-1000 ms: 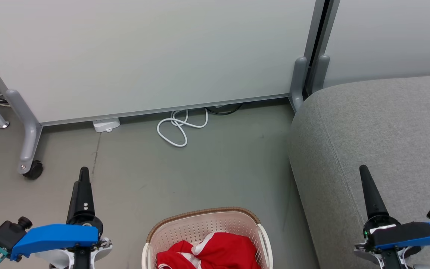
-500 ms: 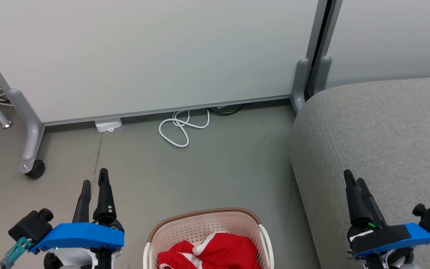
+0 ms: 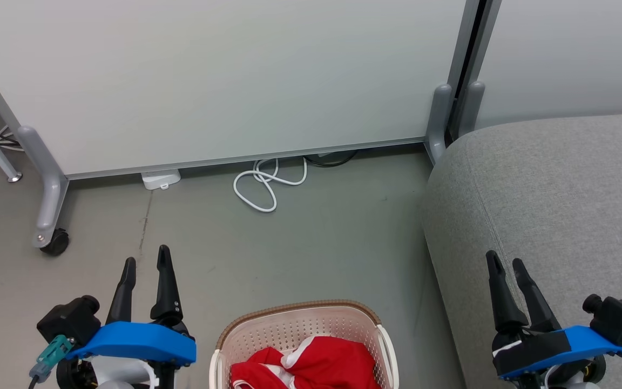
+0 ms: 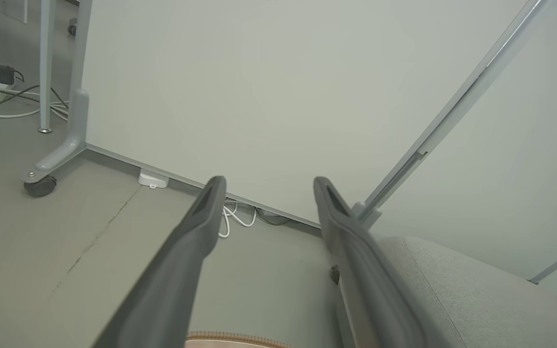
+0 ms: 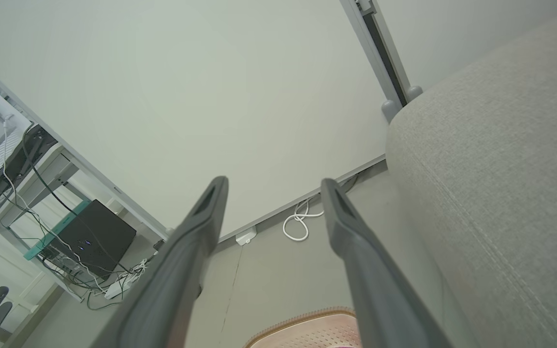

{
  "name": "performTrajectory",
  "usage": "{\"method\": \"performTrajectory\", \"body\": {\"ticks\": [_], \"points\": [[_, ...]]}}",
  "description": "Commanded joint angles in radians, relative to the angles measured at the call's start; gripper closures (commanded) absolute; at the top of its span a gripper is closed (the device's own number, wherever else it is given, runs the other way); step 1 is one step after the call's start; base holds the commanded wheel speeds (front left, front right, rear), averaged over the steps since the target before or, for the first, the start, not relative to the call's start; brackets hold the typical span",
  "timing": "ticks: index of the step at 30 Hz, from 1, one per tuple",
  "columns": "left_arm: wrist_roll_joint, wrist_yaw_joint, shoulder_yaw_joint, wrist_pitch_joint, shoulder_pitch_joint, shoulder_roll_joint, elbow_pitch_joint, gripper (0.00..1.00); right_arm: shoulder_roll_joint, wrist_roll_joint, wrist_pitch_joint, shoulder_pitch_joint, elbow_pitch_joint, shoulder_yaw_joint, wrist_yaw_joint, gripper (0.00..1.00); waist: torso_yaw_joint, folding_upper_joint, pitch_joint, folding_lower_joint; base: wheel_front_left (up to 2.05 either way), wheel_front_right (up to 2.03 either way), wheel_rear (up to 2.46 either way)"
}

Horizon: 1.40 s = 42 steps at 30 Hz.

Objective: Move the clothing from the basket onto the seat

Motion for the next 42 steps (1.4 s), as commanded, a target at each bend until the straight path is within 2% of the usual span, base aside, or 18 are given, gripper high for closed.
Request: {"method": "performTrajectory", "body": {"ticks": [1, 30, 38, 42], "points": [[0.033, 0.009, -0.011, -0.011, -0.024, 0.009, -0.008, 0.0, -0.007, -0.034, -0.01, -0.004, -0.01, 0.002, 0.002, 0.0, 0.001, 0.0, 0.001, 0.0, 0.0, 0.0, 0.0], [0.302, 0.071, -0.093, -0.081, -0.025, 0.036, -0.028, 0.0, -0.009, -0.31, -0.081, 0.006, -0.045, 0.03, 0.002, 0.0, 0.018, 0.0, 0.003, 0.0, 0.0, 0.0, 0.0], [0.364, 0.076, -0.104, -0.098, -0.021, 0.038, -0.032, 0.0, -0.009, -0.379, -0.097, 0.01, -0.047, 0.039, 0.002, 0.0, 0.024, 0.0, 0.001, 0.0, 0.0, 0.0, 0.0], [0.39, 0.06, -0.114, -0.106, -0.02, 0.04, -0.033, 0.0, -0.009, -0.411, -0.107, 0.013, -0.047, 0.043, 0.002, 0.0, 0.026, 0.0, 0.001, 0.0, 0.0, 0.0, 0.0]]}}
